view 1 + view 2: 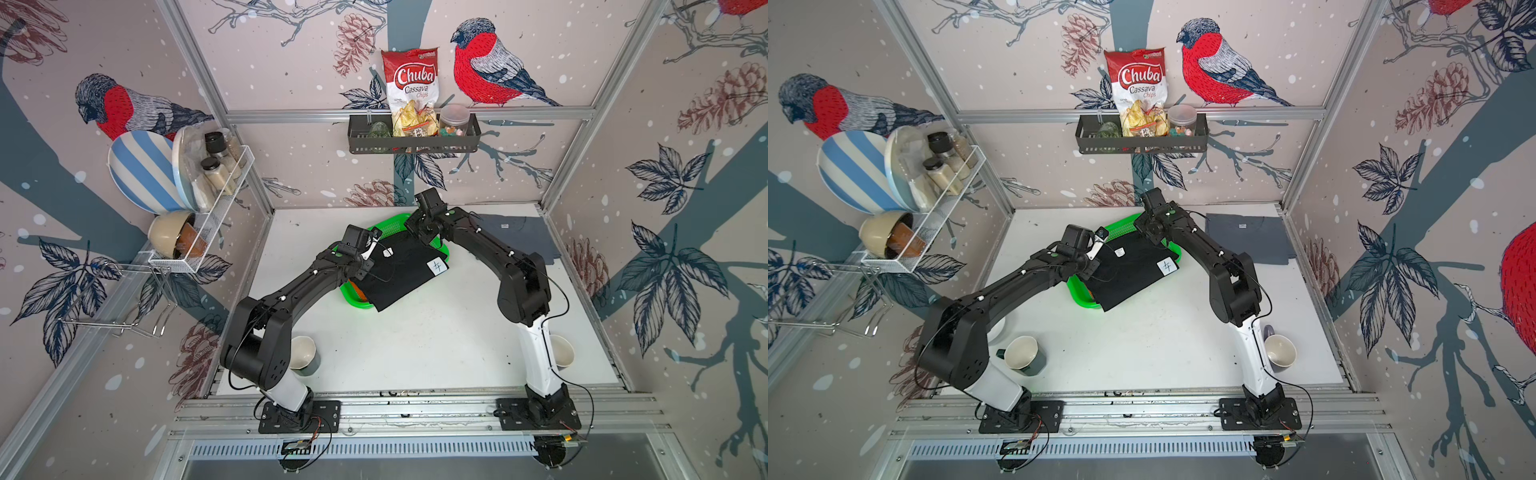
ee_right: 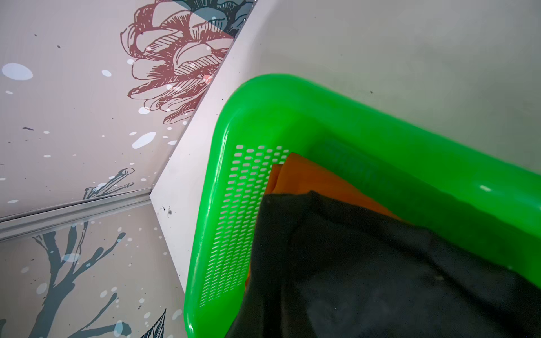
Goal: Put the folded t-shirts into the basket
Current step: Place the T-shirt in the bin.
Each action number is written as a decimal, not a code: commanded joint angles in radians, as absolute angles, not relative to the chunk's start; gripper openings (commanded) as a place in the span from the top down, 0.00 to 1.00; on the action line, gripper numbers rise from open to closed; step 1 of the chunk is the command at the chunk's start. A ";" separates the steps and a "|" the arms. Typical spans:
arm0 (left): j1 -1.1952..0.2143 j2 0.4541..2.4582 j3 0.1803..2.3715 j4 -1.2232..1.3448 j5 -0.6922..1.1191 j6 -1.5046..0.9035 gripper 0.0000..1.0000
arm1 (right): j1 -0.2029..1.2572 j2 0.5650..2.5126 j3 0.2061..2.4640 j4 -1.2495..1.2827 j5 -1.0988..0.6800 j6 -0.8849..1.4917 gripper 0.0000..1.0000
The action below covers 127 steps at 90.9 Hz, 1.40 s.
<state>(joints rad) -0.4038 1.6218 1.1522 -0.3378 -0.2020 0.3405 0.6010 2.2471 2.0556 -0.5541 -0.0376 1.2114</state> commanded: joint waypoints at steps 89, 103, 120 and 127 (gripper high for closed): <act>-0.330 1.752 1.223 -0.365 -0.192 0.362 0.28 | 0.586 2.352 2.171 -0.552 -0.002 1.235 0.51; -0.331 1.670 1.219 -0.335 -0.200 0.343 0.04 | 0.579 2.299 2.157 -0.559 0.006 1.208 0.48; -0.331 1.506 1.237 -0.336 -0.145 0.288 0.04 | 0.580 2.174 2.096 -0.567 0.087 1.121 0.45; -0.331 1.426 1.227 -0.315 -0.132 0.256 0.04 | 0.578 2.114 2.071 -0.580 0.145 1.024 0.42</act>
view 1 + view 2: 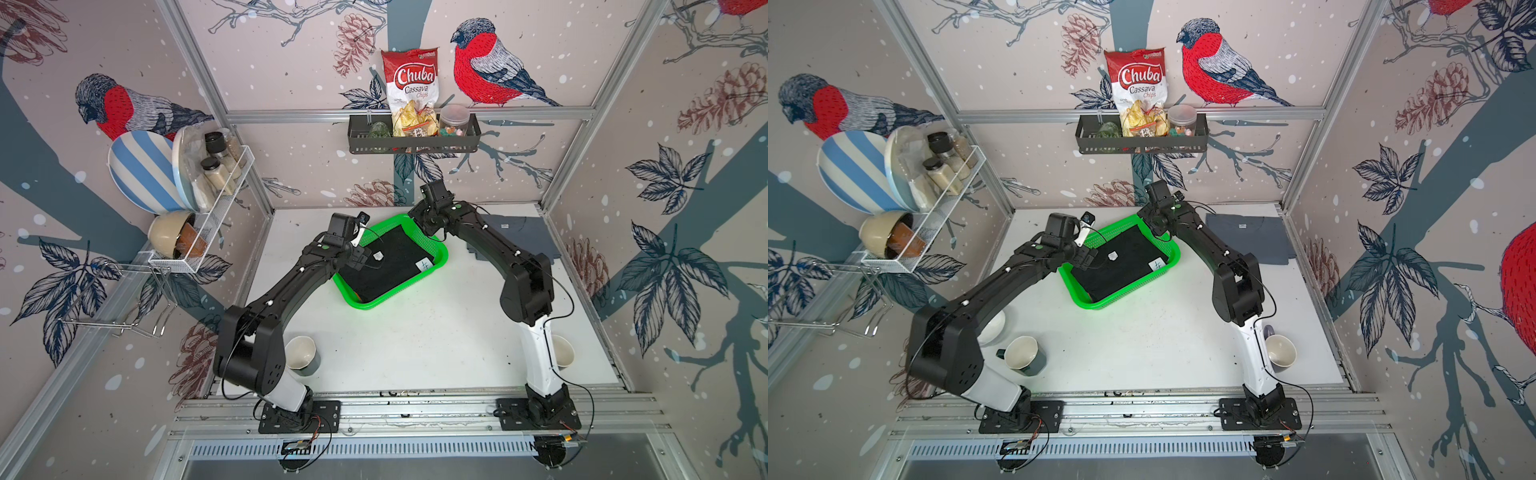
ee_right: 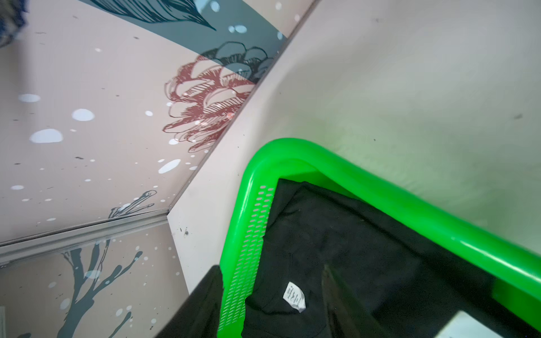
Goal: Put the folded t-shirts into the basket
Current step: Place the T-shirt in the bin, then move the T-shirt to the center of the board.
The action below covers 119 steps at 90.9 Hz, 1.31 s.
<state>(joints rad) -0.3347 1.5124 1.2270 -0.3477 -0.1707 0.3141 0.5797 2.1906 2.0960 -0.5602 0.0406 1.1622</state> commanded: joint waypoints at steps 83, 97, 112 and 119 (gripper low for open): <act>-0.653 1.289 1.031 -0.283 -0.134 -0.078 0.04 | 0.084 2.256 1.743 -0.340 -0.202 0.645 0.00; -0.653 1.277 0.988 -0.212 -0.197 -0.159 0.04 | 0.094 2.259 1.667 -0.372 -0.259 0.704 0.00; -0.659 1.267 0.984 -0.129 -0.097 -0.139 0.04 | 0.111 2.106 1.373 -0.302 -0.297 0.794 0.00; -0.701 1.274 0.984 -0.101 -0.102 -0.070 0.04 | 0.147 1.992 1.180 -0.241 -0.307 0.837 0.00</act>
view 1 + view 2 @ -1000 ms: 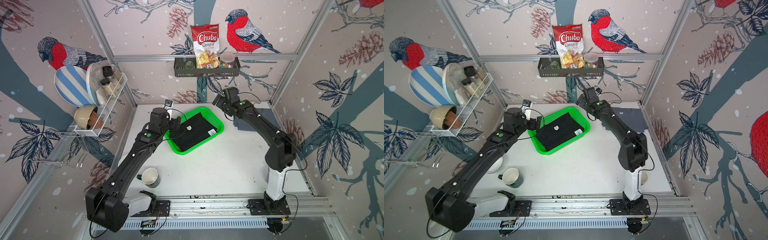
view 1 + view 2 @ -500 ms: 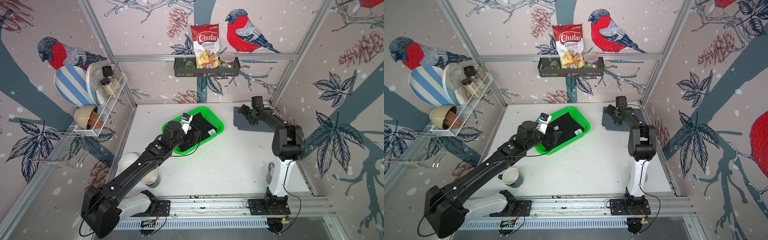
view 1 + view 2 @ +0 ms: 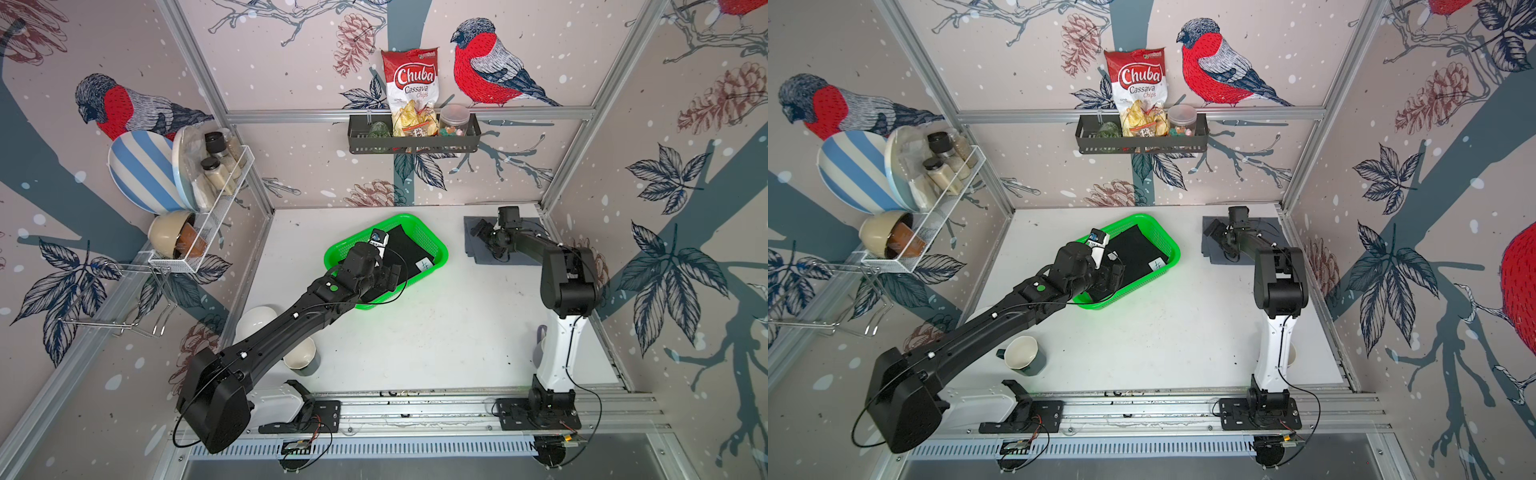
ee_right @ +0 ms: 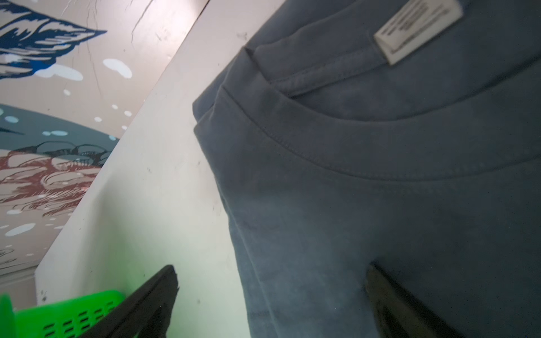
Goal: Put the folded t-shirts into the basket
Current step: Move the T-shirt to the center of the board.
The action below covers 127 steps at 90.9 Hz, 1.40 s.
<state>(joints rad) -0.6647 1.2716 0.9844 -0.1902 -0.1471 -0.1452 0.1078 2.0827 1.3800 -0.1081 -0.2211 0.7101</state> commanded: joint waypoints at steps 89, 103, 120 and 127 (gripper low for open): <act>-0.819 1.653 1.113 0.019 -0.091 -0.113 0.10 | 0.433 1.118 0.785 -1.003 0.118 0.880 0.00; -0.874 1.737 1.144 0.074 -0.063 -0.152 0.14 | 0.265 1.162 1.011 -1.067 0.241 0.806 0.00; -0.941 1.824 1.187 0.079 -0.019 -0.174 0.13 | 0.091 1.242 1.041 -0.812 0.059 0.831 0.00; -0.955 1.870 1.204 0.070 -0.006 -0.173 0.12 | 0.109 1.354 1.100 -0.801 0.112 0.860 0.00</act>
